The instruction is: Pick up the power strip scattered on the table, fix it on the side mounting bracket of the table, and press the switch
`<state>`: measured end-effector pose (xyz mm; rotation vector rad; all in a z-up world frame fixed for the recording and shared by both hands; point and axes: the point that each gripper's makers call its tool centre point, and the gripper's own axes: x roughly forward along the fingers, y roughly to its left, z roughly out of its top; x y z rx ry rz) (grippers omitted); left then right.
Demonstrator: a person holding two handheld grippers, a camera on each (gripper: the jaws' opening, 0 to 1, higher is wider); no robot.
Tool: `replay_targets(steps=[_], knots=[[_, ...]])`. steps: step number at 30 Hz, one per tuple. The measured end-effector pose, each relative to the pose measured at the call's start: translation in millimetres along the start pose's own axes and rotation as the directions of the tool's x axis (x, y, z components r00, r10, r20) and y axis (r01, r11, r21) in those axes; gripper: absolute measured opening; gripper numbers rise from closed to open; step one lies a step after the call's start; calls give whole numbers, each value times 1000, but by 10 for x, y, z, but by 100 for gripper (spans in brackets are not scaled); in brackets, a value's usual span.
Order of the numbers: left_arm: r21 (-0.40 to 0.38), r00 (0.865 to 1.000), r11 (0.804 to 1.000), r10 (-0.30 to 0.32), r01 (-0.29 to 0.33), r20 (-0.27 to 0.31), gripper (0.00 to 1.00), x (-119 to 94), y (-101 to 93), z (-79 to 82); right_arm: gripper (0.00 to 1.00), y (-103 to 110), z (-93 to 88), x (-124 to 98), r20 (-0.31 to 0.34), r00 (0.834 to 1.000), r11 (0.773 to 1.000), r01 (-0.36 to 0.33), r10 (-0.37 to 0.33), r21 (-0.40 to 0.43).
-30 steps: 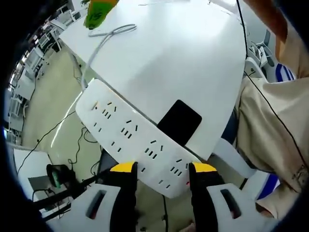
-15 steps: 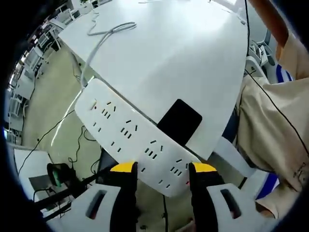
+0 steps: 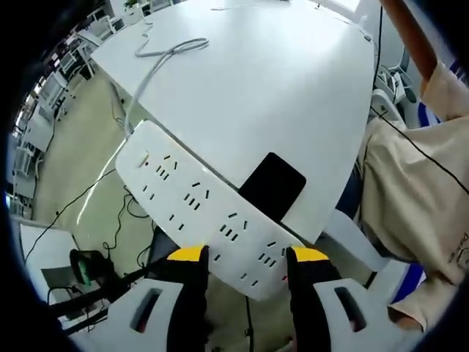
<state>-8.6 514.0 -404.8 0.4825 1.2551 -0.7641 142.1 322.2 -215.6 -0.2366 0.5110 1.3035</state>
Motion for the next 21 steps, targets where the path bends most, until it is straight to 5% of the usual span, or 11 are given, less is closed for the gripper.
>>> replay_targets(steps=[14, 21], knots=[[-5, 999, 1000, -1, 1, -38, 47, 17, 47, -7, 0, -102, -301, -607, 73, 995, 997, 72, -72, 4], [-7, 998, 1000, 1, -2, -58, 47, 19, 106, -12, 0, -214, -344, -962, 150, 978, 989, 144, -147, 27]])
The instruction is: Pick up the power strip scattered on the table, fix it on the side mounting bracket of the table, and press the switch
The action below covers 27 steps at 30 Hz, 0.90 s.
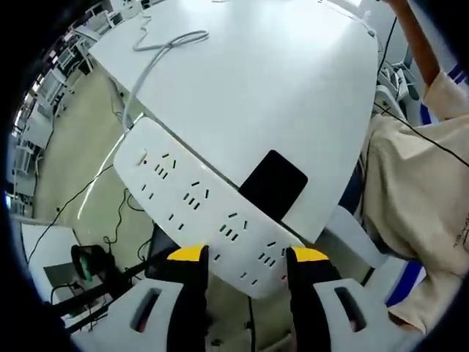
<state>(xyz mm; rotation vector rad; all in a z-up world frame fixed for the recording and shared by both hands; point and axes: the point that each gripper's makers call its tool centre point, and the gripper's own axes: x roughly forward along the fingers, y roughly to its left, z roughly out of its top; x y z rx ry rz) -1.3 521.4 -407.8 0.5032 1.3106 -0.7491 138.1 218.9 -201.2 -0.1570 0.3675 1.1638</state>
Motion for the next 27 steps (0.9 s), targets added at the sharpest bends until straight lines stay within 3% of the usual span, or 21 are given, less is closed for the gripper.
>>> replay_targets(steps=[14, 27], knots=[[-5, 998, 1000, 2, -1, 70, 48, -18, 40, -3, 0, -187, -164, -483, 58, 994, 996, 89, -88, -13], [-45, 991, 999, 17, -11, 130, 49, -44, 40, -23, 0, -412, -473, -857, 88, 984, 988, 152, -155, 36]])
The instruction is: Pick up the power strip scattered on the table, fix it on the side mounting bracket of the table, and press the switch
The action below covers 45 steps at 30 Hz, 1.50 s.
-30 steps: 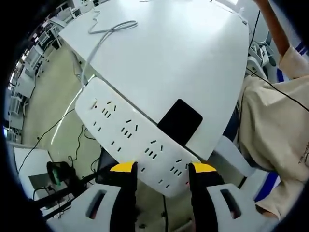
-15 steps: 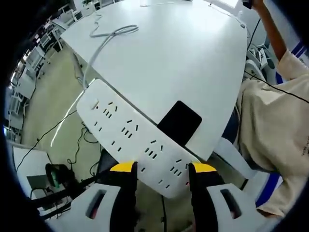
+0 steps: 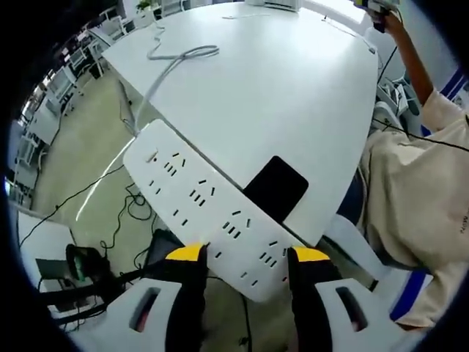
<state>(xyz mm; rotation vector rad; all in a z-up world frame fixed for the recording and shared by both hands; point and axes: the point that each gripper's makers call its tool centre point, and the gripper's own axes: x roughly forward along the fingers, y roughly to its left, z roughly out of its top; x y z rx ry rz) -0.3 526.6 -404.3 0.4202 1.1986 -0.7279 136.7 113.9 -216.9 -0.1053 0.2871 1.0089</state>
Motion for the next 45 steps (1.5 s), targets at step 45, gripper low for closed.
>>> replay_targets(steps=[45], knots=[[96, 955, 990, 69, -101, 290, 57, -242, -373, 1079, 0, -489, -534, -463, 44, 979, 978, 193, -197, 81]])
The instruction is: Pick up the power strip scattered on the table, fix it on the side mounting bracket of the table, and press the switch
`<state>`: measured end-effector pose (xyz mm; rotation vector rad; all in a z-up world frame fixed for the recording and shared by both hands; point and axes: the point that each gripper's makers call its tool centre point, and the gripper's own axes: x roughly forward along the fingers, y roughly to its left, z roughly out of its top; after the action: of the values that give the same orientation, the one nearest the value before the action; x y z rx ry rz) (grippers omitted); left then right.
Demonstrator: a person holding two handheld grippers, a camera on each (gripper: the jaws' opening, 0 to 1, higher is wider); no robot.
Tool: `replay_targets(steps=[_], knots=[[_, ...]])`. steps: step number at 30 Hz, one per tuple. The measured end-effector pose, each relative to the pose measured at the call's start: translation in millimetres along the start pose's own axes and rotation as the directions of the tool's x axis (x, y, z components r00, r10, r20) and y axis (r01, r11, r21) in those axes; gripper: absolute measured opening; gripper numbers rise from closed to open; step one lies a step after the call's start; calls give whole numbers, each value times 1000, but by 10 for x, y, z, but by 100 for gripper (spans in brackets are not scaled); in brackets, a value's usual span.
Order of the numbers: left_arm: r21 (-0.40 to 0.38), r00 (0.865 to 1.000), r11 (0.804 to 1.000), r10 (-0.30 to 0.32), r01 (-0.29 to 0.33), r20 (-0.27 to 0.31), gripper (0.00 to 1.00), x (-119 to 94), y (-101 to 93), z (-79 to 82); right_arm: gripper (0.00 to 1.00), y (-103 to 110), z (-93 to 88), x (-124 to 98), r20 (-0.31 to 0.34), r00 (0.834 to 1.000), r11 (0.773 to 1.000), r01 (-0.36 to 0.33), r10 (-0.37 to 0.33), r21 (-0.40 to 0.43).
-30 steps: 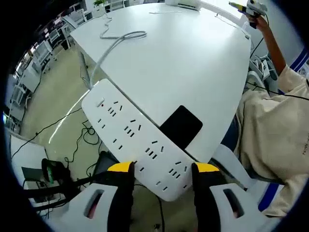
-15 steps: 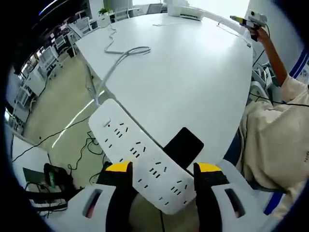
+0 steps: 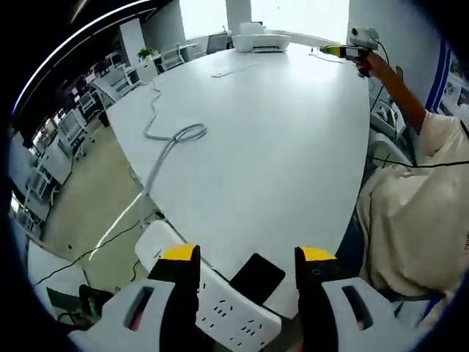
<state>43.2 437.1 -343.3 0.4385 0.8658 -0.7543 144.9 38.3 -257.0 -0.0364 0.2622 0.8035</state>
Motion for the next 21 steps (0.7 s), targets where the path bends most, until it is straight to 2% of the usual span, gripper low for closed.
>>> replay_targets(steps=[8, 11, 15, 17, 19, 21], knots=[[27, 996, 1000, 0, -2, 85, 57, -7, -83, 213, 0, -26, -114, -106, -6, 1000, 1000, 6, -6, 19], [23, 990, 1000, 9, -12, 138, 57, 8, -86, 305, 0, -39, -155, -137, -8, 1000, 1000, 12, -12, 21], [27, 977, 995, 93, -100, 194, 58, 29, 25, 400, 0, -69, -206, -171, -3, 1000, 999, 27, -27, 22], [26, 971, 993, 109, -117, 214, 58, 59, 29, 434, 0, -85, -236, -181, -5, 999, 999, 37, -37, 24], [29, 959, 992, 115, -126, 259, 58, 84, 13, 507, 0, -107, -276, -199, -9, 999, 999, 47, -47, 25], [14, 941, 991, 119, -130, 316, 58, 97, 11, 604, 0, -128, -313, -225, -8, 998, 998, 60, -60, 25]])
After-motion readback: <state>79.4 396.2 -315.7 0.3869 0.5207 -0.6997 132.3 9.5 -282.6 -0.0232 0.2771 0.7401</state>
